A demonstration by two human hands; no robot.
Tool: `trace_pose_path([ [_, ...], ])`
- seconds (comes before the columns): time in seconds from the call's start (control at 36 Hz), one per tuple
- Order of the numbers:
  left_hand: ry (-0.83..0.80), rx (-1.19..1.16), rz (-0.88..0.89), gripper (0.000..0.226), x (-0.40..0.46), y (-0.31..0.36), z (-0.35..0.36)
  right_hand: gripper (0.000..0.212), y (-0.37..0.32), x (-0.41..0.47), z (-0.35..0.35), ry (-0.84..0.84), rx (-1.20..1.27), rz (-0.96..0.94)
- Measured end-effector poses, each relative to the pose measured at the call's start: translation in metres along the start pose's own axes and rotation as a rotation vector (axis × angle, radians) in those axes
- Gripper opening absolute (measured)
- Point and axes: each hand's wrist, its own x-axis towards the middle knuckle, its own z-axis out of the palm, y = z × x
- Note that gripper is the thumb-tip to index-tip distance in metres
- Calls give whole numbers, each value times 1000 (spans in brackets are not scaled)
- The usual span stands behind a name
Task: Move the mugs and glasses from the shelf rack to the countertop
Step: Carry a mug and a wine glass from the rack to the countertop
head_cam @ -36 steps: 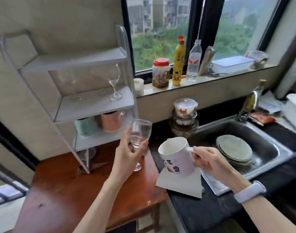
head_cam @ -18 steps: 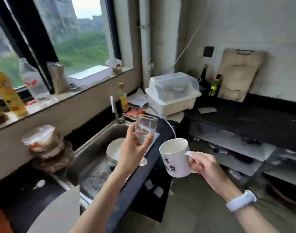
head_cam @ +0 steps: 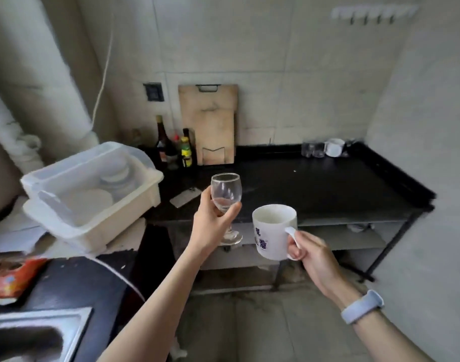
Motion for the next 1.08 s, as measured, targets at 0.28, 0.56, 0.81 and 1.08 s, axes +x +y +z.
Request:
trace_pose_path([
  [0.28,-206,-73,-13,60,191,-41,64,29,-9,163,-28,260,-104,-21],
  [0.56,-356,-55,-49,64,331,-72,163,41,0,287,-96,417,-149,91],
  [0.81,-386,-24,-173,65,429,-130,290,33,30,427,-185,380,-111,213],
  [1.08,-264,63,-339,70,544,-238,412,34,102,621,-264,242,-126,347],
])
